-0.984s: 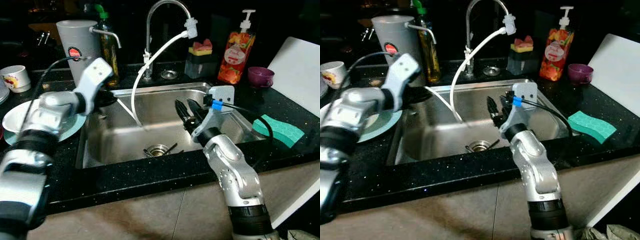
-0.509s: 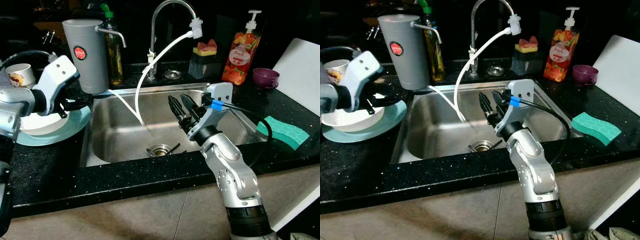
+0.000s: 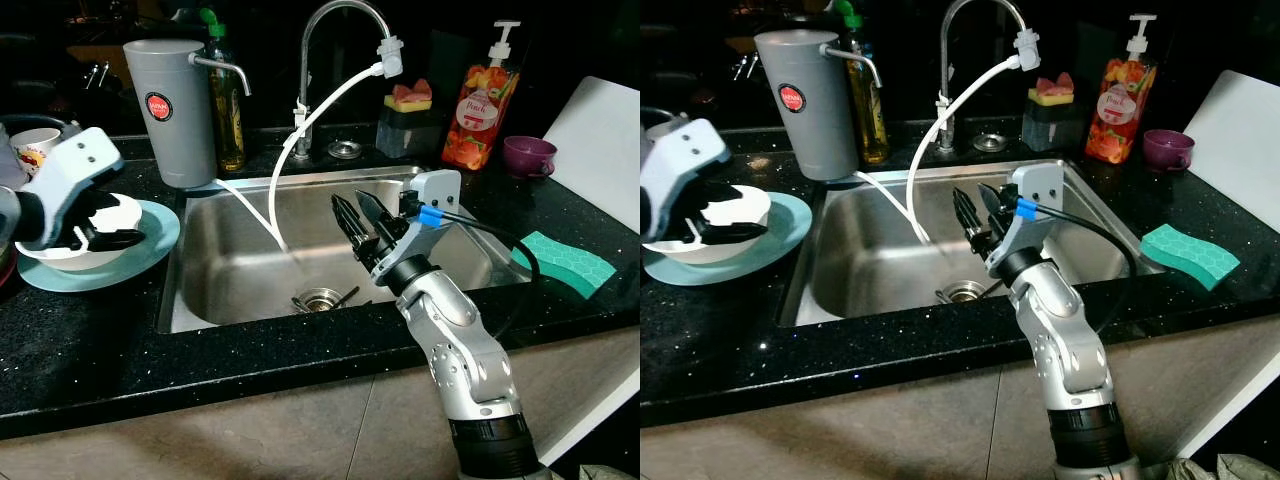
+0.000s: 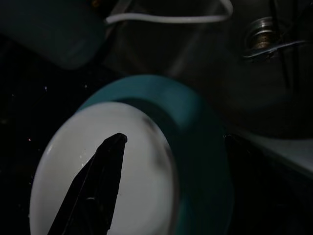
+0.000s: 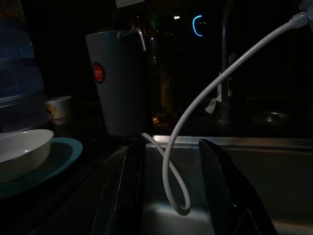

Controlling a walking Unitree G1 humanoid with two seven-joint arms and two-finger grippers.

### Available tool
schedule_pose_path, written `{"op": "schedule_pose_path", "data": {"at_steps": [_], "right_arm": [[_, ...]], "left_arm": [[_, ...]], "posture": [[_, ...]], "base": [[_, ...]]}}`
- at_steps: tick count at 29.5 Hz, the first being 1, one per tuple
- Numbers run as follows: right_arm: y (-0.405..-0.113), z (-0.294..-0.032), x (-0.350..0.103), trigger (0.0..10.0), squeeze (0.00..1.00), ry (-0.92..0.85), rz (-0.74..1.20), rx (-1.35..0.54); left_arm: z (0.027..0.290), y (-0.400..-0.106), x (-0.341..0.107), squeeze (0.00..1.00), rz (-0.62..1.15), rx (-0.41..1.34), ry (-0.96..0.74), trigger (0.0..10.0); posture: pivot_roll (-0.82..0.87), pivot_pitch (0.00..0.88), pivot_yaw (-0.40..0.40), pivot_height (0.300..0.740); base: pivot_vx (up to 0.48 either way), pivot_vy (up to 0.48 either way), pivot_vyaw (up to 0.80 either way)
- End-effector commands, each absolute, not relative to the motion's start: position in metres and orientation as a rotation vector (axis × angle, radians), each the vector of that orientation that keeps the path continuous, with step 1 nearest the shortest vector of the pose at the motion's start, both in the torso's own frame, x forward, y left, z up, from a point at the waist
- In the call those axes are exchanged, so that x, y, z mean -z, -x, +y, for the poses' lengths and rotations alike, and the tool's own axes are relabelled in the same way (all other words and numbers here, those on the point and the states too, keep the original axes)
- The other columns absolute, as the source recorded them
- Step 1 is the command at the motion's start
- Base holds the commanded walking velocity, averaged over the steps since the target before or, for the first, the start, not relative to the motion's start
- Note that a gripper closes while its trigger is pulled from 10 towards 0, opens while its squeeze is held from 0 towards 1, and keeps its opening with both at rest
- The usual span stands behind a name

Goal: Kitchen organization

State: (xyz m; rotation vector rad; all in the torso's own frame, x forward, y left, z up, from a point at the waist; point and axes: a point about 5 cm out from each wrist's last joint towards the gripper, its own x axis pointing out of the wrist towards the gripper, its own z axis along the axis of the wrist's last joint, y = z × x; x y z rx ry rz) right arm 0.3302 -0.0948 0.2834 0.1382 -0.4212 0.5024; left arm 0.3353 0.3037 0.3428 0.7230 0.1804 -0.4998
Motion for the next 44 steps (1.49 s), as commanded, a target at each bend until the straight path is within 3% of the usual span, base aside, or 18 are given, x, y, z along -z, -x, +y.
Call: {"op": "schedule_pose_path", "data": {"at_steps": [1,20,22,26,27,28,29,31,32,42,44], "right_arm": [[-0.33,-0.094,-0.281,10.0,0.0,-0.142,-0.423,-0.506],[-0.329,-0.094,-0.281,10.0,0.0,-0.151,-0.429,-0.499],[-0.329,-0.094,-0.281,10.0,0.0,-0.151,-0.429,-0.499],[-0.328,-0.094,-0.281,10.0,0.0,-0.15,-0.43,-0.5],[-0.328,-0.093,-0.282,10.0,0.0,-0.15,-0.433,-0.502],[-0.328,-0.093,-0.282,10.0,0.0,-0.15,-0.433,-0.502],[-0.328,-0.093,-0.282,10.0,0.0,-0.15,-0.434,-0.503],[-0.328,-0.093,-0.283,10.0,0.0,-0.15,-0.435,-0.504],[-0.328,-0.093,-0.283,10.0,0.0,-0.15,-0.435,-0.504],[-0.329,-0.093,-0.283,10.0,0.0,-0.151,-0.435,-0.501],[-0.329,-0.094,-0.284,10.0,0.0,-0.15,-0.436,-0.5]], "left_arm": [[0.309,-0.33,-0.342,0.0,0.21,0.495,-0.732,10.0],[0.333,-0.334,-0.321,0.0,0.317,0.352,-0.712,10.0],[0.334,-0.334,-0.315,0.0,0.336,0.347,-0.715,7.3],[0.336,-0.334,-0.311,0.0,0.349,0.341,-0.72,6.8],[0.336,-0.334,-0.31,0.0,0.355,0.339,-0.724,4.0],[0.336,-0.334,-0.31,0.0,0.355,0.339,-0.724,4.0],[0.337,-0.335,-0.308,0.0,0.362,0.338,-0.731,2.2],[0.337,-0.335,-0.307,0.0,0.368,0.339,-0.738,2.2],[0.337,-0.335,-0.305,0.0,0.373,0.343,-0.745,0.0],[0.33,-0.337,-0.308,0.0,0.333,0.389,-0.801,0.0],[0.32,-0.338,-0.314,0.0,0.266,0.43,-0.857,10.0]], "posture": [[0.19,0.141,-0.014,0.74],[0.19,0.14,-0.01,0.74],[0.19,0.14,-0.01,0.74],[0.19,0.14,-0.01,0.74],[0.19,0.141,-0.011,0.74],[0.19,0.141,-0.011,0.74],[0.19,0.141,-0.011,0.74],[0.19,0.141,-0.011,0.74],[0.19,0.141,-0.011,0.74],[0.19,0.142,-0.012,0.74],[0.18,0.142,-0.012,0.74]], "base": [[0.0,0.0,0.0],[0.0,0.0,0.0],[0.0,0.0,0.0],[0.0,0.0,0.0],[0.0,0.0,0.0],[0.0,0.0,0.0],[0.0,0.0,0.0],[0.0,0.0,0.0],[0.0,0.0,0.0],[0.0,0.0,0.0],[0.0,0.0,0.0]]}}
